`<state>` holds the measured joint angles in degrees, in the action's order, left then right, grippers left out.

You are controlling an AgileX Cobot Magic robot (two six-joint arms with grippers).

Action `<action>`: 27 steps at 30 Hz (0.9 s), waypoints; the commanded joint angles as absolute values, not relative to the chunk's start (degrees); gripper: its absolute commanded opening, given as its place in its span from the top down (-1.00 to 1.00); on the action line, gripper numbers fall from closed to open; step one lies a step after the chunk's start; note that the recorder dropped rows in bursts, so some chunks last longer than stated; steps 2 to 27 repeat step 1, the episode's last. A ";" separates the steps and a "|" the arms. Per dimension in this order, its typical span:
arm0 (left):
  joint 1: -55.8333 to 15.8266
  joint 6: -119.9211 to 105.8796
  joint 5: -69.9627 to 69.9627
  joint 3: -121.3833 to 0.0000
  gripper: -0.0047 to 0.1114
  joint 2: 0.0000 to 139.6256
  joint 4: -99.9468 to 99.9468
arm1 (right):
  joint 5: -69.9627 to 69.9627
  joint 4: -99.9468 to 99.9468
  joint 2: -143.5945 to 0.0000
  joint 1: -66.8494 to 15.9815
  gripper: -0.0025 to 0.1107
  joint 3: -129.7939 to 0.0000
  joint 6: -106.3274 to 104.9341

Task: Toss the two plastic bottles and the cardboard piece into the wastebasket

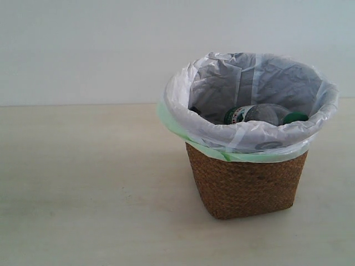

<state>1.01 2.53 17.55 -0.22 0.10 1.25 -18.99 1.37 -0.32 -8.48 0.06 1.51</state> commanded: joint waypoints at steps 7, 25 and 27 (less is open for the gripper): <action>1.17 3.10 17.46 0.00 0.85 0.00 1.36 | -18.55 1.83 0.00 -8.55 0.91 0.00 1.31; 1.17 3.10 17.46 0.00 0.85 0.00 1.36 | -18.55 1.83 0.00 -8.55 0.91 0.00 1.31; 1.17 3.10 17.46 0.00 0.85 0.00 1.36 | -18.55 1.83 0.00 -8.55 0.91 0.00 1.31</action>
